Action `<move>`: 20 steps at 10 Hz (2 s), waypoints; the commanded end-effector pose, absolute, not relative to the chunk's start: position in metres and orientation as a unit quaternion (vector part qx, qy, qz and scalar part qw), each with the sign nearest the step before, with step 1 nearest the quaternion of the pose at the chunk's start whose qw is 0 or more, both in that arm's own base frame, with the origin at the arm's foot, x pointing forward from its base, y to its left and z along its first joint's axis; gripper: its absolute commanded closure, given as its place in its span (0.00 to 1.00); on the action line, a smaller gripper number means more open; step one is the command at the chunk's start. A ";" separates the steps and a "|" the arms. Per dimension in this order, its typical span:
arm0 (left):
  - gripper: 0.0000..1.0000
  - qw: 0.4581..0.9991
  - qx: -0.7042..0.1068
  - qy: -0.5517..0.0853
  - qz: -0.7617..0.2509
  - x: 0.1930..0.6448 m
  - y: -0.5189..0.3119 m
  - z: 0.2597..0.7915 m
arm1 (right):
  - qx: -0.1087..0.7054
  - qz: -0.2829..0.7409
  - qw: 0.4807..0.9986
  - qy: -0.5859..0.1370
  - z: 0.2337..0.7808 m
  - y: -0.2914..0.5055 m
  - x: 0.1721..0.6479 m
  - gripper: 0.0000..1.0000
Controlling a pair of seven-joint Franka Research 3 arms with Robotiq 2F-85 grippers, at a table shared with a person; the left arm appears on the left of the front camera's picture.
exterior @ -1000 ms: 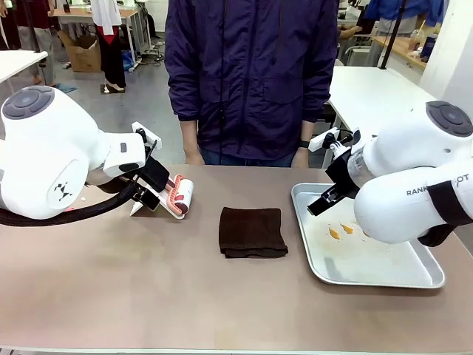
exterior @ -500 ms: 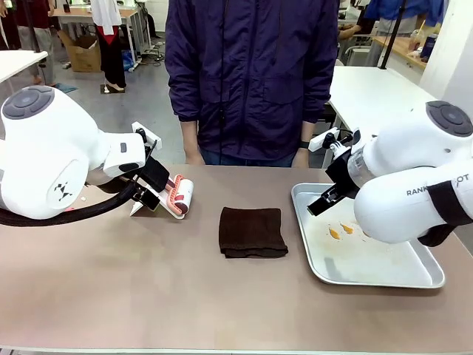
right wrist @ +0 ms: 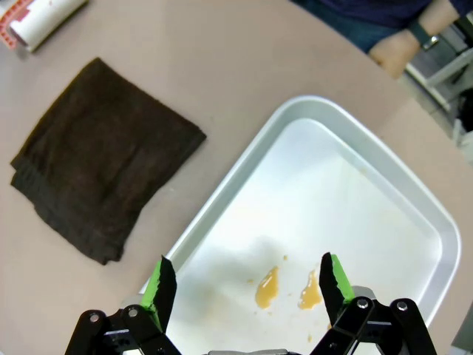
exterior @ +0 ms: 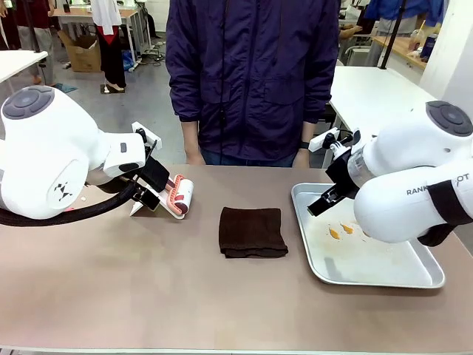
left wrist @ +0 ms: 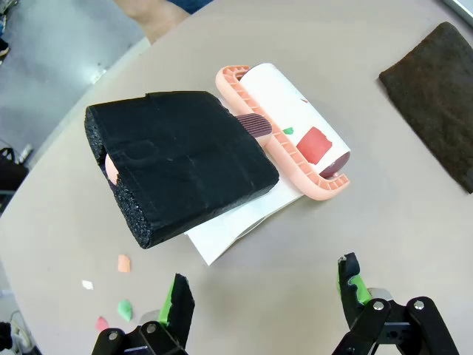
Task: Clean the surface of the table.
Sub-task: Hold the Lint Roller with your left hand and the towel with your right hand.
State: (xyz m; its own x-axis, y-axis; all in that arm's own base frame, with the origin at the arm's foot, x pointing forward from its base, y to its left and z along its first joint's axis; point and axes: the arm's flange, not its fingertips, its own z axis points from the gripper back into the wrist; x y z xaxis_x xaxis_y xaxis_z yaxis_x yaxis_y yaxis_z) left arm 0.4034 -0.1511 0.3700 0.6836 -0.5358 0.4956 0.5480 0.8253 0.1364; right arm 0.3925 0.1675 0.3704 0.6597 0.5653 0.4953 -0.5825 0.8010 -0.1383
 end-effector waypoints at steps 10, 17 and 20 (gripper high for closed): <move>0.00 0.896 -0.386 -0.201 -0.087 0.352 0.021 0.459 | 0.461 0.010 0.877 -0.133 0.461 -0.011 0.342 0.00; 0.00 0.805 -0.479 -0.336 0.093 0.262 0.192 0.342 | 0.566 -0.199 0.772 -0.211 0.408 -0.156 0.321 0.00; 0.00 0.819 -0.461 -0.326 0.098 0.290 0.237 0.329 | 0.557 -0.220 0.776 -0.198 0.404 -0.169 0.314 0.00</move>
State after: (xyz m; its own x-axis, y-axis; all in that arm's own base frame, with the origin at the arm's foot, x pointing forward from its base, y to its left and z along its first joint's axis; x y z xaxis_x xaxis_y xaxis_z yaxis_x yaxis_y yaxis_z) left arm 0.2851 0.2384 0.3341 0.7673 0.4772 0.4283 0.1240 0.5450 -0.8292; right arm 0.3123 -0.1772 0.3974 0.8053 -0.5902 0.0562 0.1480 0.2918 0.9450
